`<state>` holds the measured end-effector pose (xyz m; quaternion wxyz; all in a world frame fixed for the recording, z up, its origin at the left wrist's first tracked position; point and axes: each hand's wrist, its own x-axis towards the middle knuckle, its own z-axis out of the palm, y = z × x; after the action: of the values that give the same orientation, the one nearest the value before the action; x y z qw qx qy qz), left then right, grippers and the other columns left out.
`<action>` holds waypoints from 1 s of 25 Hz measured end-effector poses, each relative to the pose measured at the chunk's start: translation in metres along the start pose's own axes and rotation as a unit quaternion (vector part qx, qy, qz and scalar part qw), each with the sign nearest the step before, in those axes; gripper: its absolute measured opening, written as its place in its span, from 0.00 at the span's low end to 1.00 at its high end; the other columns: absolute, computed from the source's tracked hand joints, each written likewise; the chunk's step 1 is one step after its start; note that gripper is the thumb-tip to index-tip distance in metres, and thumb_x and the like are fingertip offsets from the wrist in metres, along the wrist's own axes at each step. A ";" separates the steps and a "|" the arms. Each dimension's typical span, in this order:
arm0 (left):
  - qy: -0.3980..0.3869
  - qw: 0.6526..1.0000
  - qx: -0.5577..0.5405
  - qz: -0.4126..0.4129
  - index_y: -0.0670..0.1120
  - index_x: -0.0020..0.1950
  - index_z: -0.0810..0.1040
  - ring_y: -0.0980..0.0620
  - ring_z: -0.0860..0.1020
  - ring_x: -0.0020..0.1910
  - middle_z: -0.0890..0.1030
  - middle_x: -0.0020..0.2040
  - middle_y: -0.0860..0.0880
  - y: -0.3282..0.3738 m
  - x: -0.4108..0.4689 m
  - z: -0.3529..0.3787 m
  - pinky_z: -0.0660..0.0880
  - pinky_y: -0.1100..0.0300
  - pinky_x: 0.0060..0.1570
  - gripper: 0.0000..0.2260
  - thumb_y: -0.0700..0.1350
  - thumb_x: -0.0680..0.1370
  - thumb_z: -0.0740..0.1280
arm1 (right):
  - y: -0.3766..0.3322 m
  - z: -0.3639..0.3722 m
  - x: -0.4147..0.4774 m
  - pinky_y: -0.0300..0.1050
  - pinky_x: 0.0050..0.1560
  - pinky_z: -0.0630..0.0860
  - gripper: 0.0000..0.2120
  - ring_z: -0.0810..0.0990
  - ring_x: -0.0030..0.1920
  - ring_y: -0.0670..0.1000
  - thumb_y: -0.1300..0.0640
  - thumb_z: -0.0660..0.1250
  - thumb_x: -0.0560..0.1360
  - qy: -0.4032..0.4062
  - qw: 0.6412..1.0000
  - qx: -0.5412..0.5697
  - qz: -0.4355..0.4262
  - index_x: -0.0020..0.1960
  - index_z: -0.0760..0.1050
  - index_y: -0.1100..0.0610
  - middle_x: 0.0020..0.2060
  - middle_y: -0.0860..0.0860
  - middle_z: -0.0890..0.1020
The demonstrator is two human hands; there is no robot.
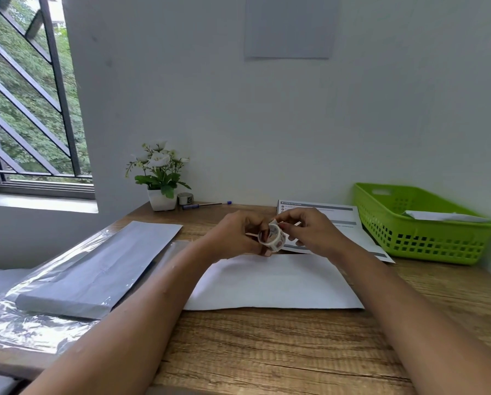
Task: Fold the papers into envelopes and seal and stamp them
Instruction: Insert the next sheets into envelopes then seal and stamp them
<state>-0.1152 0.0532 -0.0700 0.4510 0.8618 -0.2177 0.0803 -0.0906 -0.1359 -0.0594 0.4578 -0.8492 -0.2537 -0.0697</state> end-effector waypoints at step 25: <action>0.048 0.975 0.203 -0.082 0.44 0.43 0.79 0.47 0.76 0.40 0.78 0.39 0.45 -0.009 0.002 -0.007 0.75 0.53 0.40 0.16 0.57 0.75 0.66 | -0.006 0.004 0.000 0.40 0.36 0.82 0.04 0.83 0.32 0.48 0.64 0.62 0.79 0.082 0.965 0.225 0.103 0.46 0.73 0.57 0.45 0.57 0.82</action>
<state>-0.1089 0.0628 -0.0720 0.2815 0.9454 -0.1041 0.1268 -0.0940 -0.1298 -0.0576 0.6611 -0.7372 -0.1357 -0.0327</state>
